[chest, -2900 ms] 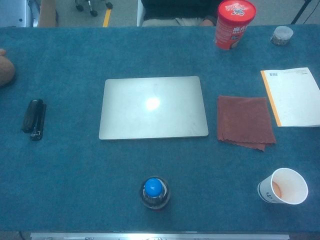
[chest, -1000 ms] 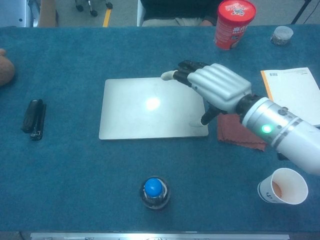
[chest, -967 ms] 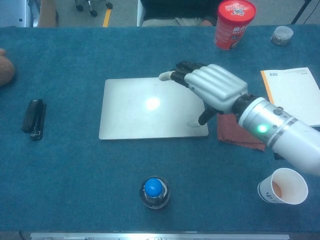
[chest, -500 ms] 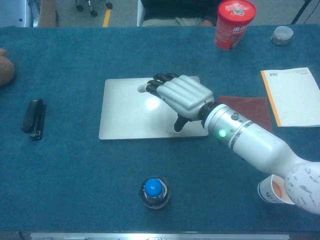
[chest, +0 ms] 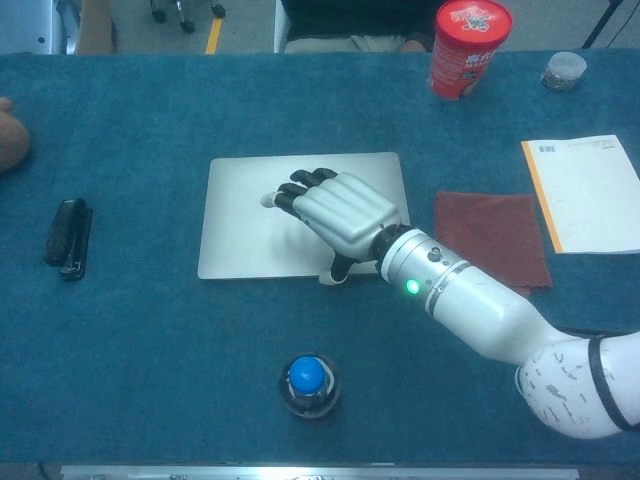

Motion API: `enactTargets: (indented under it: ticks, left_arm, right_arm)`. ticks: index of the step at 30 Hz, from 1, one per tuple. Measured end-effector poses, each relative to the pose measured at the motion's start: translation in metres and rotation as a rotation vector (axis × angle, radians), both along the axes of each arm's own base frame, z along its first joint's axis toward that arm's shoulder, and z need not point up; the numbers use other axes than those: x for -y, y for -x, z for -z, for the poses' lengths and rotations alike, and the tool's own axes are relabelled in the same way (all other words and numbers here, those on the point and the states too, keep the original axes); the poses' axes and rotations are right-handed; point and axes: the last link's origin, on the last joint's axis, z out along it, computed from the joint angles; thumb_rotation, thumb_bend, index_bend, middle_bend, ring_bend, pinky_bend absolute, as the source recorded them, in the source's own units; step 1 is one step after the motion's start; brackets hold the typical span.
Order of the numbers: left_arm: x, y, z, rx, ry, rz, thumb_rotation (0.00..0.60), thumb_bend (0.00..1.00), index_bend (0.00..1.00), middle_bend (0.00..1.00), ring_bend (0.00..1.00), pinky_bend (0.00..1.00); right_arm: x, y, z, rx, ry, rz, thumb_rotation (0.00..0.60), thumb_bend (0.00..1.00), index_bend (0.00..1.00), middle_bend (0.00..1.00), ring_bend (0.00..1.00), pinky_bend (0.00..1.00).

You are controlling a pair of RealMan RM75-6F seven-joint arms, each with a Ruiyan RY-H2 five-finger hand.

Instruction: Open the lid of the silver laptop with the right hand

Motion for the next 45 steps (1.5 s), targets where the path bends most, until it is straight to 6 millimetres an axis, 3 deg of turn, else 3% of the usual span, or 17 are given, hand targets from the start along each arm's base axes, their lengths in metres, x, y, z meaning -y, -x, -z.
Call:
enactTargets:
  ticks: [24,45]
  left_arm:
    - [-0.002,0.010,0.000,0.005,0.006,-0.014,0.600,0.40,0.16,0.13,0.06,0.05]
    - [-0.001,0.018,0.000,0.024,0.019,-0.023,0.600,0.40,0.16,0.13,0.06,0.05]
  right_arm:
    - [0.007,-0.004,0.027,-0.055,0.013,-0.005,0.600,0.00,0.14,0.15,0.00,0.11]
    - [0.010,-0.008,0.037,-0.070,0.023,-0.013,0.600,0.00,0.14,0.15,0.00,0.11]
